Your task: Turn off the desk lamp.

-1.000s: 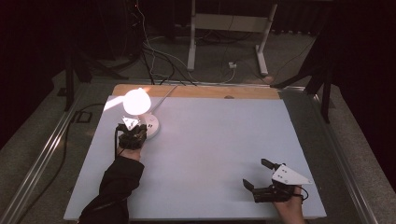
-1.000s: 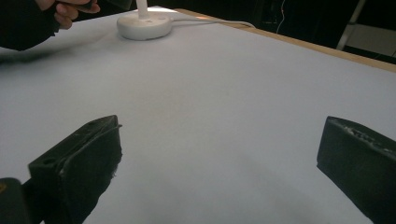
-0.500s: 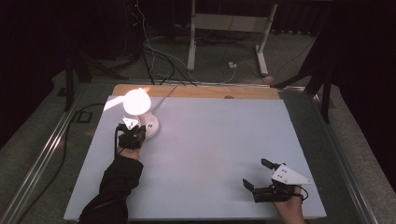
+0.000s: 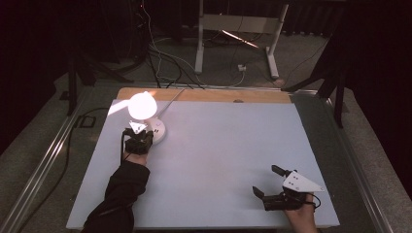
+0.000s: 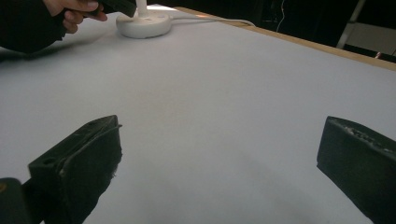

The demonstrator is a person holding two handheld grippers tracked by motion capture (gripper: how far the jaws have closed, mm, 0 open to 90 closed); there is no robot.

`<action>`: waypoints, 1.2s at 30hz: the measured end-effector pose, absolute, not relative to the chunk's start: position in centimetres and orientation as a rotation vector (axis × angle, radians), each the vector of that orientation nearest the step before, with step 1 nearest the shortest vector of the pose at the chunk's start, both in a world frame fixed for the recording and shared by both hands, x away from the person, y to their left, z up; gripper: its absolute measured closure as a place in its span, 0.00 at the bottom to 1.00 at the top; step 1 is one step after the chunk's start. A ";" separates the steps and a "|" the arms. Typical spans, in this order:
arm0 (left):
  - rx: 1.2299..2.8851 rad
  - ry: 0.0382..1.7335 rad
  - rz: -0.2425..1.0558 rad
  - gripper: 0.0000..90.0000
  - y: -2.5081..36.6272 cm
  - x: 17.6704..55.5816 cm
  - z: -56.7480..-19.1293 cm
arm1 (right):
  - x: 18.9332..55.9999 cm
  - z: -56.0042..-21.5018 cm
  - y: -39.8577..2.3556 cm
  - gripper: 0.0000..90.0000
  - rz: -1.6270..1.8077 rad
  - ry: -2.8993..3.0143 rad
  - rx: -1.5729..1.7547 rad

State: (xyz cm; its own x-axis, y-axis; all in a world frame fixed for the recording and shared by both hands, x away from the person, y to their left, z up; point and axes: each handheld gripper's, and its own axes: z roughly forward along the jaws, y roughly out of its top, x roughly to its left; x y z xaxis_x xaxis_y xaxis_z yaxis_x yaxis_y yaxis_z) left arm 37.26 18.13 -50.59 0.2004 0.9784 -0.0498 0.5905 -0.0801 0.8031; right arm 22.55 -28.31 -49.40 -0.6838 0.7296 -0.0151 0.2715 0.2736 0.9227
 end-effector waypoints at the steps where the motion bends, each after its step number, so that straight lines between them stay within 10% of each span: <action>1: 1.762 1.477 0.681 1.00 18.2 37.3 -50.6 | 22.6 -49.4 -28.3 0.00 1.396 2.109 0.902; 36: 1.753 1.465 0.688 1.00 18.6 37.3 -50.1 | 22.6 -49.4 -28.3 0.00 1.392 2.111 0.901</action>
